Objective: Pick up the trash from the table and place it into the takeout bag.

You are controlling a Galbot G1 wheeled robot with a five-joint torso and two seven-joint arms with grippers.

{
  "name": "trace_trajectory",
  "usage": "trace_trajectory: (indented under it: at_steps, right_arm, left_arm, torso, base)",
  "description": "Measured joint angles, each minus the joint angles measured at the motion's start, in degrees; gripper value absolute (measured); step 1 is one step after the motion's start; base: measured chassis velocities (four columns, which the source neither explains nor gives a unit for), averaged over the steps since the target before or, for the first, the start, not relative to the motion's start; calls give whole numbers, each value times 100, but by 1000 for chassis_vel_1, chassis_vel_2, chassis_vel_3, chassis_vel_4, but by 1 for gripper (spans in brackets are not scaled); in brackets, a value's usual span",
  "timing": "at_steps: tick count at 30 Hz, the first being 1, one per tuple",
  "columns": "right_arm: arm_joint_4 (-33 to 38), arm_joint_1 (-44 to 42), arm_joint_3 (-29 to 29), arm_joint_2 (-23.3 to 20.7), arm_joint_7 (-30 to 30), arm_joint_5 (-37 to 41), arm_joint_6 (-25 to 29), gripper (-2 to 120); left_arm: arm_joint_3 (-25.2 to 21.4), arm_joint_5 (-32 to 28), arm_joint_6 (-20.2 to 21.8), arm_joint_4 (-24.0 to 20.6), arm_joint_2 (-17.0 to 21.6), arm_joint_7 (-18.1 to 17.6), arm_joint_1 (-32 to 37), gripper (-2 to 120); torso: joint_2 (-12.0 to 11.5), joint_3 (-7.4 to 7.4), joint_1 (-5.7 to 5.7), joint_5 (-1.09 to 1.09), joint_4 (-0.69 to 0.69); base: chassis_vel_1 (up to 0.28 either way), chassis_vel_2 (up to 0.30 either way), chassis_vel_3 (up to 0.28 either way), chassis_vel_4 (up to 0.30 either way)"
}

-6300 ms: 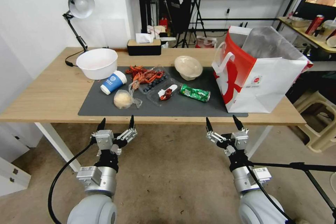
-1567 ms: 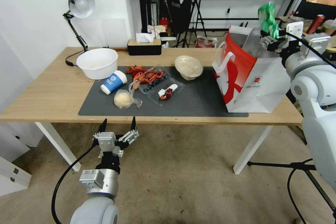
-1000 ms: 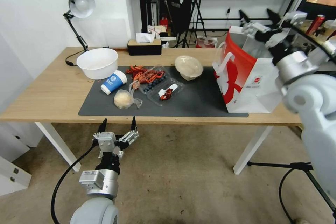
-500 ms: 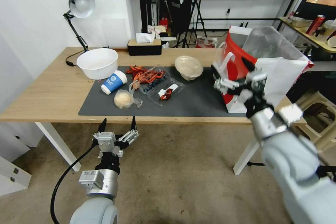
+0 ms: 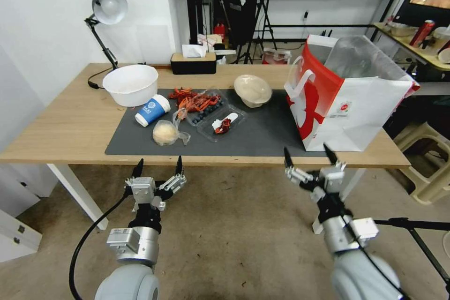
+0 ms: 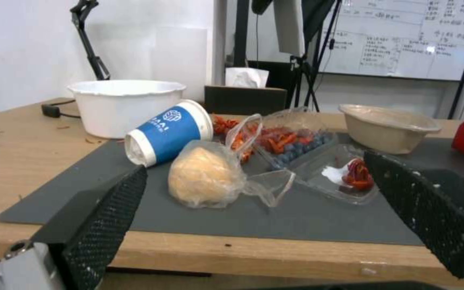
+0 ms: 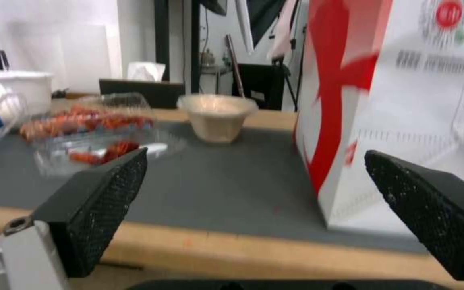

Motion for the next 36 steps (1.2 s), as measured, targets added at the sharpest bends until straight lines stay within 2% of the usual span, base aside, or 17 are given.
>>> trace_trajectory:
  at_steps: [11,19,23,26,33,36]
  right_arm:
    - [-74,41,-55,88,12,19,53,100]
    - [-71,273,-142,46,90,399,-102,100]
    - [-42,640,-298,-50,245,819,-471,100]
    - [-60,1079,-356,-185,387,1317,-964,100]
    - [-218,1705,-436,-351,541,2040,-1533,100]
    - [-443,2271,-557,-410,662,2533,-1809,100]
  left_arm:
    - [-15,-26,-11,16,0,-5,-5,100]
    - [-19,-33,-20,17,0,-9,-10,100]
    - [-19,-34,-30,17,0,-11,-16,100]
    - [-34,-27,-60,17,0,-12,-14,100]
    - [-46,-23,-63,17,0,-14,-14,100]
    - [-41,-10,-64,22,0,-15,-16,100]
  torso:
    - [0,0,0,0,0]
    - [0,0,0,0,0]
    - [0,0,0,0,0]
    - [0,0,0,0,0]
    - [0,1,0,0,0]
    - [0,1,0,0,0]
  base:
    - [0,0,0,0]
    - [0,0,0,0]
    - [0,0,0,0]
    - [0,0,0,0]
    - [0,0,0,0]
    - [0,0,0,0]
